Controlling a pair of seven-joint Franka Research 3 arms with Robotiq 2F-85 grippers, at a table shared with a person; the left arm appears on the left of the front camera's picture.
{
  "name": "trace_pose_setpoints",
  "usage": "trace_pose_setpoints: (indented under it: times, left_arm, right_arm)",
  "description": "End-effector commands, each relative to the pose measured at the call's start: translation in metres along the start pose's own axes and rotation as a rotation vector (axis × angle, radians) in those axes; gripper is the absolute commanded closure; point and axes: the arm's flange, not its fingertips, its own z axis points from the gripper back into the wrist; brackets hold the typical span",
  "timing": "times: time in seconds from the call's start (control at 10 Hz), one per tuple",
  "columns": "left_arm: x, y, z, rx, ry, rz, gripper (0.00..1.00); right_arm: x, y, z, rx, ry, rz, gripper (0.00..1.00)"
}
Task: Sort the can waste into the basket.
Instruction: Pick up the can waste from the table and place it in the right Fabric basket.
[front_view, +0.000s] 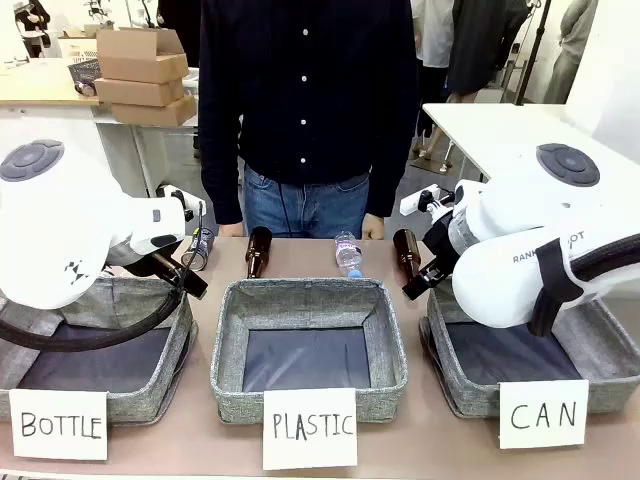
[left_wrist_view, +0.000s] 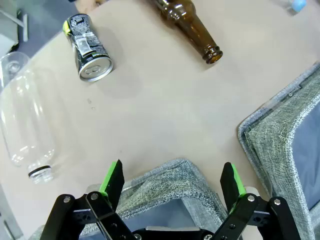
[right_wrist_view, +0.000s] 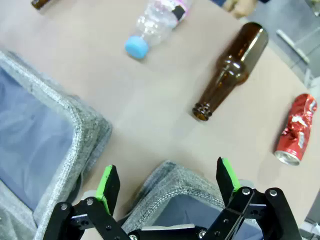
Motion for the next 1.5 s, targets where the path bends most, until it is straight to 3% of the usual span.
trace_pose_setpoints:
  times: [0.0,1.1,1.2,1.3,1.4]
  left_arm:
    - [0.0,0.0,0.0,0.0,0.0,0.0,0.0]
    - [0.0,0.0,0.0,0.0,0.0,0.0,0.0]
    - [0.017,-0.007,0.037,-0.036,-0.026,-0.002,0.0]
    - [0.028,-0.016,0.1,-0.054,0.02,0.048,0.0]
    - [0.021,-0.025,0.154,-0.012,-0.076,0.036,0.0]
  right_arm:
    - [0.0,0.0,0.0,0.0,0.0,0.0,0.0]
    - [0.0,0.0,0.0,0.0,0.0,0.0,0.0]
    - [0.006,0.009,0.038,-0.005,-0.005,0.006,0.0]
    - [0.002,0.022,0.094,0.068,-0.026,-0.009,0.0]
    - [-0.013,0.035,0.14,0.112,-0.005,-0.019,0.0]
